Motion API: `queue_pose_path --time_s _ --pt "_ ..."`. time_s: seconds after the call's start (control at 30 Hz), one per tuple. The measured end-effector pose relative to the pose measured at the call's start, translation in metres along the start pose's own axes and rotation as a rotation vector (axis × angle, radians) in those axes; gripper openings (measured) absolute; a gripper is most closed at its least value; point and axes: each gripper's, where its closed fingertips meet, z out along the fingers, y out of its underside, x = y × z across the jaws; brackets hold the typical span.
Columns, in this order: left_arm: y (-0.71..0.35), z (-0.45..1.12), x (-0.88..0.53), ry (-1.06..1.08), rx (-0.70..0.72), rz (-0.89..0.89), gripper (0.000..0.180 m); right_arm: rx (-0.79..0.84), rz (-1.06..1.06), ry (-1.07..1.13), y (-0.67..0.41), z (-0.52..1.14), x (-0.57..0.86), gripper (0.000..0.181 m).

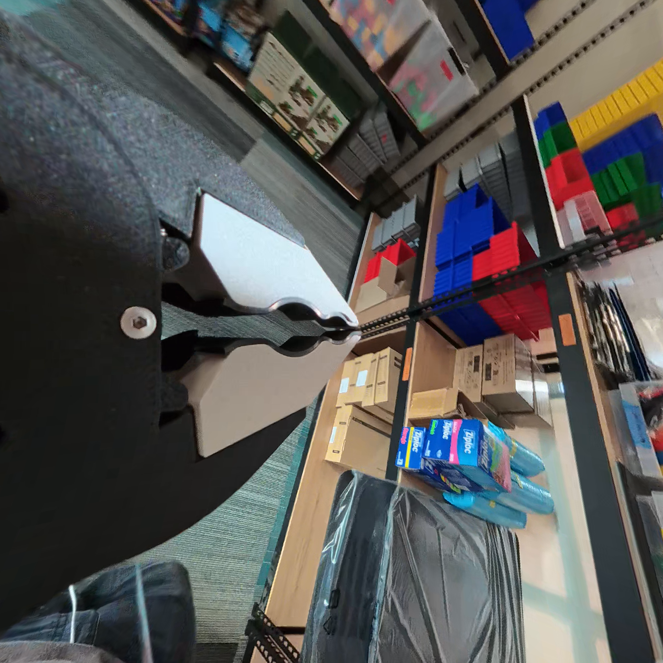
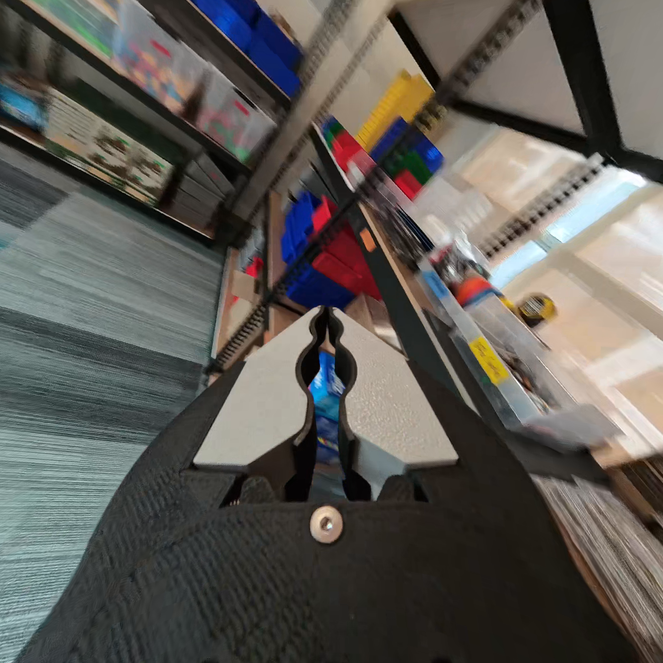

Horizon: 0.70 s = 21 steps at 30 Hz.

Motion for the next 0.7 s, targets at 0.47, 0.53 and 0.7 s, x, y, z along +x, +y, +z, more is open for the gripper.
queue_pose_path --time_s 0.47,0.53,0.7 --pt "-0.079 0.304 -0.007 0.406 0.042 -0.002 0.015 -0.388 0.349 0.49 0.113 0.02 0.147 0.0" --pt "-0.091 0.336 0.004 0.458 0.032 0.028 0.021 -0.375 0.363 0.515 0.118 0.03 0.164 0.0" --pt "-0.118 0.404 0.023 0.557 0.057 -0.002 0.029 -0.459 0.35 0.588 0.134 0.045 0.19 0.007"
